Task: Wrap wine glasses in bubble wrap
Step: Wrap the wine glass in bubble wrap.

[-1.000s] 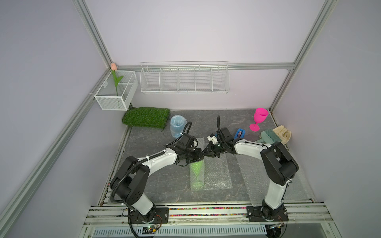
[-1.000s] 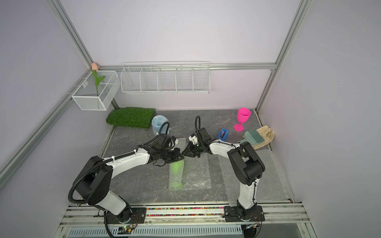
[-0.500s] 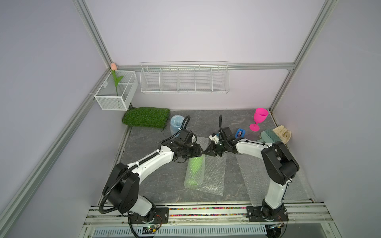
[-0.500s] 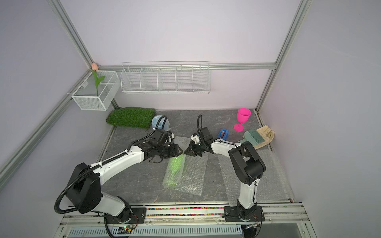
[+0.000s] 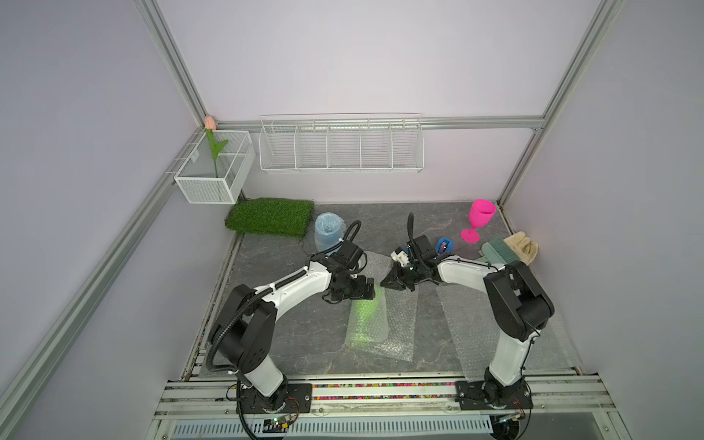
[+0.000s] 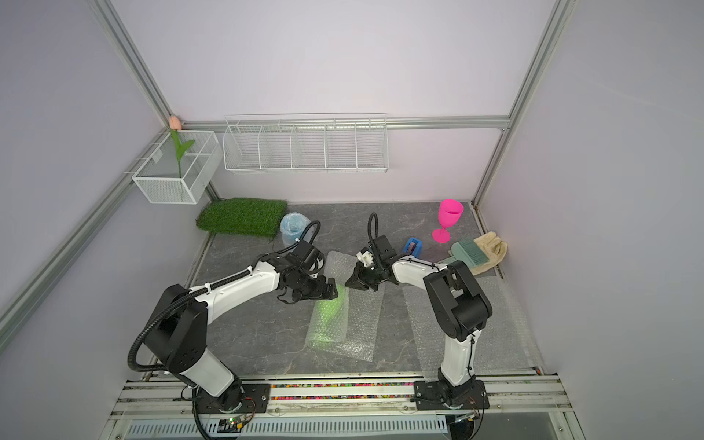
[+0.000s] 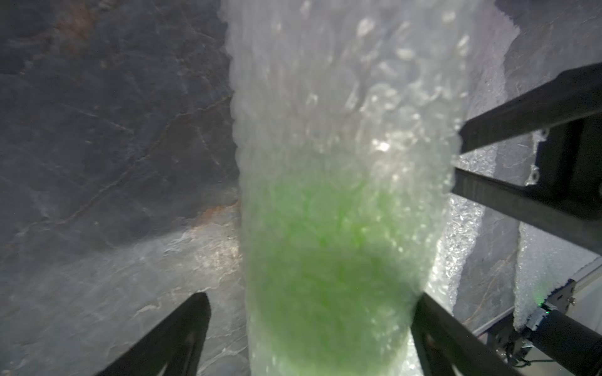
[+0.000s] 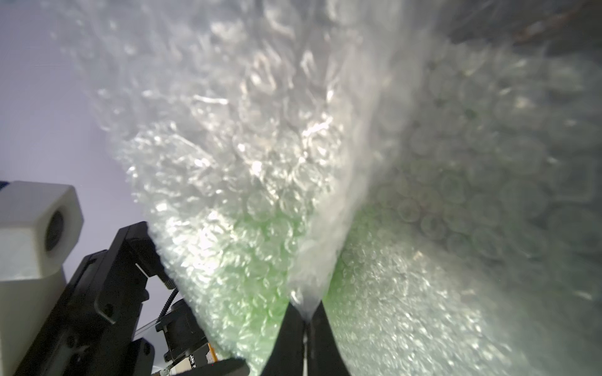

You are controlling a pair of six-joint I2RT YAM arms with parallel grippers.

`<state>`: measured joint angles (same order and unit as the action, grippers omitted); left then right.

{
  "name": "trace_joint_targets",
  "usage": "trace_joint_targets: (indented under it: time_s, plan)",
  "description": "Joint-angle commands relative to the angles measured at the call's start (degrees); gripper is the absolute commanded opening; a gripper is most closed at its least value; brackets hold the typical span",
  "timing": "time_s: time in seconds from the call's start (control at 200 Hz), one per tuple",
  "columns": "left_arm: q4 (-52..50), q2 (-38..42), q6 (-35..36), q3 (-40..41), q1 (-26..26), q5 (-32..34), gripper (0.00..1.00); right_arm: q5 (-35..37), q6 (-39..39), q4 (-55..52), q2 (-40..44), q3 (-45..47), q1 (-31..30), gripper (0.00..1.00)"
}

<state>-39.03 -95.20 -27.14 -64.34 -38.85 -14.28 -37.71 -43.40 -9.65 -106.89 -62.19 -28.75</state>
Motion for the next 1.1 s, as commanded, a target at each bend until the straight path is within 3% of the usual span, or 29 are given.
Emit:
trace_joint_targets:
  time_s: [0.0,0.27,0.675,0.84,1.095]
  plan:
    - [-0.3,-2.3,1.5,-2.1,-0.5,-1.6,0.99,1.4,2.2,-2.6,0.7,1.5,1.0,0.07]
    - [1.1,-6.8,1.7,-3.8,-1.2,-2.6,0.95,3.8,5.4,-6.6,2.7,2.5,2.7,0.08]
    - [6.7,-7.2,-1.5,-1.5,-1.2,-4.3,0.80,13.0,9.1,-18.7,12.7,2.2,3.0,0.46]
    - [12.7,-5.0,-4.5,2.9,-0.2,-7.7,0.74,12.5,7.8,-20.3,15.9,3.0,0.8,0.47]
    - [22.9,0.7,-8.4,12.0,5.2,-14.5,0.69,10.6,4.0,-17.6,12.9,5.0,-5.7,0.40]
